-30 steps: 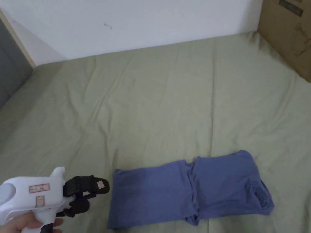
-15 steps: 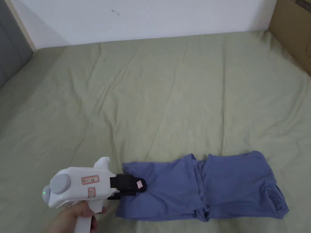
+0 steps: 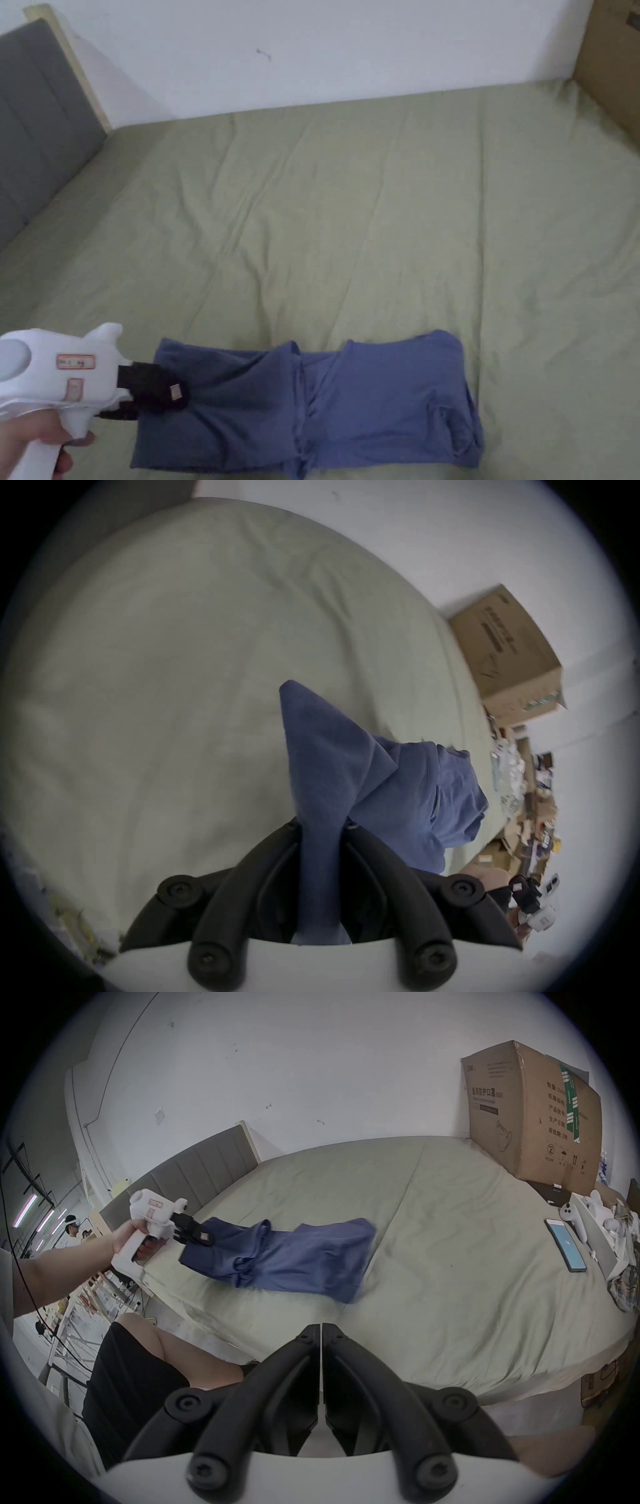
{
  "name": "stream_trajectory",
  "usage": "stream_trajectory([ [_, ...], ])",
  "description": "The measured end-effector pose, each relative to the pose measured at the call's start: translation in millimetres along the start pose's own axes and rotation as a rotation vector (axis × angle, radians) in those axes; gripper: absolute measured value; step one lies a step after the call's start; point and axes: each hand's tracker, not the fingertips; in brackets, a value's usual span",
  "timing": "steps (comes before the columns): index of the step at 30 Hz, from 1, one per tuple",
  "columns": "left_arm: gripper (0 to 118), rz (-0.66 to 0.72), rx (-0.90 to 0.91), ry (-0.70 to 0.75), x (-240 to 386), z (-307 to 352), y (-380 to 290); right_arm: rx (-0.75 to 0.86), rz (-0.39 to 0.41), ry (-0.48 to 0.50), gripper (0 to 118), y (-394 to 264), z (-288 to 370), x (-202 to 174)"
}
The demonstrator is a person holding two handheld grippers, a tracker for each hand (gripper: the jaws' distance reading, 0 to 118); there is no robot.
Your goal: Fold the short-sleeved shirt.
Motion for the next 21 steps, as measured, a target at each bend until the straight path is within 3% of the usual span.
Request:
stream_trajectory([
  [3, 11, -0.051, 0.016, 0.123, 27, 41, -1, 0.002, -0.004, 0.009, 2, -4, 0, 0],
  [6, 11, -0.052, 0.022, 0.118, 73, 64, -3, -0.002, -0.011, 0.017, 2, -6, 2, 0],
  [10, 11, -0.192, 0.009, 0.113, 148, 61, -7, 0.004, -0.003, 0.020, 2, -7, 8, 0],
  [18, 11, -0.257, -0.074, 0.007, 250, -32, -8, 0.027, -0.018, -0.003, 2, -12, 22, 10],
  [21, 11, -0.256, -0.162, 0.063, 268, -89, -6, 0.038, -0.029, -0.020, 2, -12, 30, 14],
])
